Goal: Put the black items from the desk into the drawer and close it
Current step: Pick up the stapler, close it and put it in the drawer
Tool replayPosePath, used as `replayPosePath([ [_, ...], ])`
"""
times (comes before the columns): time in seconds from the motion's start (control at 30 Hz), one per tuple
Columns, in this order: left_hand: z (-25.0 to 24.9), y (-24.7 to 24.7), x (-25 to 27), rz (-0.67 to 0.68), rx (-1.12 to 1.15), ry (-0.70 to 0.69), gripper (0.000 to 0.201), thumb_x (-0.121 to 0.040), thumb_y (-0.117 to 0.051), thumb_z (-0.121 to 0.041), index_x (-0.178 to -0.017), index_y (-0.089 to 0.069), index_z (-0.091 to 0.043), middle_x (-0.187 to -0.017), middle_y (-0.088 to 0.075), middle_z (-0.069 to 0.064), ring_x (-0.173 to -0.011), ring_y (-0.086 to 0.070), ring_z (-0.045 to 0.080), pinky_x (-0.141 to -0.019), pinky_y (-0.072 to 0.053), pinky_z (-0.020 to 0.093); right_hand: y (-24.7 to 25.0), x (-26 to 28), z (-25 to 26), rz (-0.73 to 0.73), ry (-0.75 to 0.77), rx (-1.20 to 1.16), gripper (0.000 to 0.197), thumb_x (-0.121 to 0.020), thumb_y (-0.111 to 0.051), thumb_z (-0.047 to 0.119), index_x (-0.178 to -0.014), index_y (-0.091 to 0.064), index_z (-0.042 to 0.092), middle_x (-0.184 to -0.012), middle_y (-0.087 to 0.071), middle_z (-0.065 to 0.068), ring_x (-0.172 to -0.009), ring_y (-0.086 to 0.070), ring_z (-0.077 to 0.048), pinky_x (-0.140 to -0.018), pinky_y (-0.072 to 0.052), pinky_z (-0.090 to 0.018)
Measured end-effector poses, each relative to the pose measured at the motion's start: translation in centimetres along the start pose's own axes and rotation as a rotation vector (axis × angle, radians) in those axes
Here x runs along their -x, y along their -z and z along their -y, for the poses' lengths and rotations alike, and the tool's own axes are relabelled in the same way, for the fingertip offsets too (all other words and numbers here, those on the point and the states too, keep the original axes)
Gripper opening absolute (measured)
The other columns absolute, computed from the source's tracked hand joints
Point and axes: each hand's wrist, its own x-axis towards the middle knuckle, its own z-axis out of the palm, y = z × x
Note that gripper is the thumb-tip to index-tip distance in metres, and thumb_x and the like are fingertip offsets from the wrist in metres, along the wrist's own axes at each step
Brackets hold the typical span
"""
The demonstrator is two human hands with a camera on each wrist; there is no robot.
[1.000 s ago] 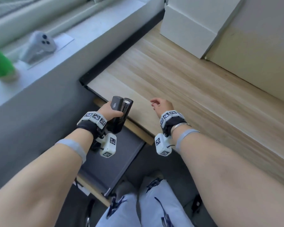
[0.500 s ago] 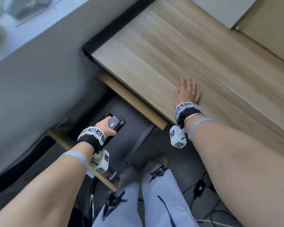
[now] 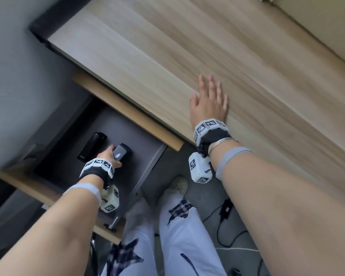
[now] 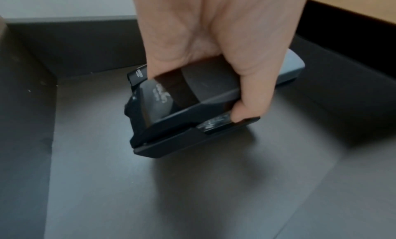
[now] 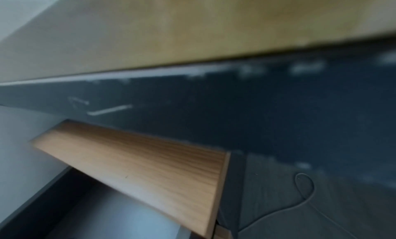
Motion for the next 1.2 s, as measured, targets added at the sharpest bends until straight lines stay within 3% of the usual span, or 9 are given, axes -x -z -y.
replayPosePath([
  [0.17, -0.2, -0.3, -1.1, -0.007, 0.018, 0.006, 0.060, -0.073, -0.068, -0.009, -0.127, -0.043, -0.015, -0.115, -0.064, 0.017, -0.089, -0.058, 0.029, -0.088, -0.048, 0.034, -0.1, 0.0, 0.0, -0.018, 0.007, 0.008, 0.055, -0.097, -0.033, 0.037, -0.150, -0.019, 0.035, -0.161, -0.016, 0.009, -0.150, -0.013, -0.017, -0.120, -0.011, -0.043],
  [0.3, -0.1, -1.2, -1.1, -0.041, 0.063, 0.011, 0.063, -0.074, -0.067, -0.010, -0.132, -0.043, -0.018, -0.119, -0.064, 0.016, -0.105, -0.063, 0.031, -0.091, -0.048, 0.032, -0.1, 0.0, 0.0, -0.019, 0.005, -0.001, 0.055, -0.096, -0.033, 0.036, -0.150, -0.020, 0.035, -0.161, -0.018, 0.008, -0.150, -0.014, -0.017, -0.120, -0.011, -0.043],
  [0.43, -0.1, -1.8, -0.9, -0.067, 0.110, 0.024, 0.067, -0.076, -0.067, -0.013, -0.137, -0.040, -0.019, -0.124, -0.062, 0.016, -0.111, -0.061, 0.032, -0.093, -0.048, 0.032, -0.2, 0.0, 0.0, -0.026, 0.002, 0.008, 0.056, -0.096, -0.033, 0.035, -0.150, -0.021, 0.035, -0.161, -0.018, 0.008, -0.150, -0.015, -0.017, -0.120, -0.012, -0.043],
  [0.57, 0.3, -1.8, -1.1, -0.056, 0.132, 0.056, 0.076, -0.076, -0.069, -0.014, -0.144, -0.035, -0.016, -0.136, -0.055, 0.015, -0.123, -0.054, 0.029, -0.102, -0.042, 0.032, -0.1, 0.0, 0.0, -0.014, 0.000, 0.015, 0.056, -0.095, -0.033, 0.035, -0.150, -0.020, 0.035, -0.161, -0.017, 0.008, -0.150, -0.015, -0.017, -0.120, -0.012, -0.043],
  [0.7, 0.3, -0.9, -0.8, 0.020, 0.143, 0.069, 0.087, -0.072, -0.079, -0.021, -0.145, -0.031, -0.016, -0.139, -0.052, 0.014, -0.127, -0.052, 0.030, -0.104, -0.041, 0.034, -0.1, 0.1, 0.1, -0.031, -0.007, -0.001, 0.056, -0.095, -0.035, 0.033, -0.149, -0.023, 0.035, -0.161, -0.020, 0.008, -0.149, -0.017, -0.017, -0.120, -0.012, -0.044],
  [0.8, 0.9, 0.2, 0.0, 0.016, 0.198, 0.051, 0.084, -0.068, -0.082, -0.028, -0.139, -0.039, -0.017, -0.138, -0.053, 0.013, -0.125, -0.053, 0.030, -0.104, -0.041, 0.036, 0.0, 0.1, 0.3, -0.022, -0.006, -0.006, 0.056, -0.095, -0.035, 0.031, -0.150, -0.023, 0.035, -0.161, -0.020, 0.007, -0.149, -0.016, -0.017, -0.120, -0.012, -0.044],
  [0.9, 2.3, 1.8, 1.5, -0.059, 0.278, 0.050, 0.069, -0.076, -0.074, -0.033, -0.136, -0.044, -0.012, -0.139, -0.053, 0.013, -0.127, -0.052, 0.030, -0.107, -0.039, 0.037, 0.0, 0.2, 0.3, -0.018, -0.012, -0.005, 0.057, -0.094, -0.035, 0.031, -0.149, -0.023, 0.034, -0.161, -0.020, 0.007, -0.149, -0.017, -0.018, -0.120, -0.012, -0.044],
  [1.0, 4.6, 3.7, 3.2, -0.154, 0.227, 0.117, 0.049, -0.087, -0.060, -0.036, -0.126, -0.053, -0.009, -0.128, -0.061, 0.016, -0.118, -0.056, 0.033, -0.102, -0.043, 0.038, 0.2, 0.2, 0.4, -0.019, -0.010, -0.021, 0.057, -0.093, -0.036, 0.030, -0.149, -0.024, 0.034, -0.160, -0.022, 0.006, -0.149, -0.018, -0.019, -0.120, -0.013, -0.045],
  [1.2, 10.1, 6.3, 7.7, -0.226, -0.034, 0.340, 0.046, -0.093, -0.046, -0.040, -0.119, -0.055, -0.003, -0.119, -0.061, 0.022, -0.112, -0.057, 0.039, -0.091, -0.049, 0.042, 0.4, 0.3, 0.5, -0.009, -0.013, -0.036, 0.057, -0.093, -0.035, 0.027, -0.149, -0.024, 0.033, -0.160, -0.022, 0.004, -0.149, -0.018, -0.020, -0.121, -0.013, -0.046],
])
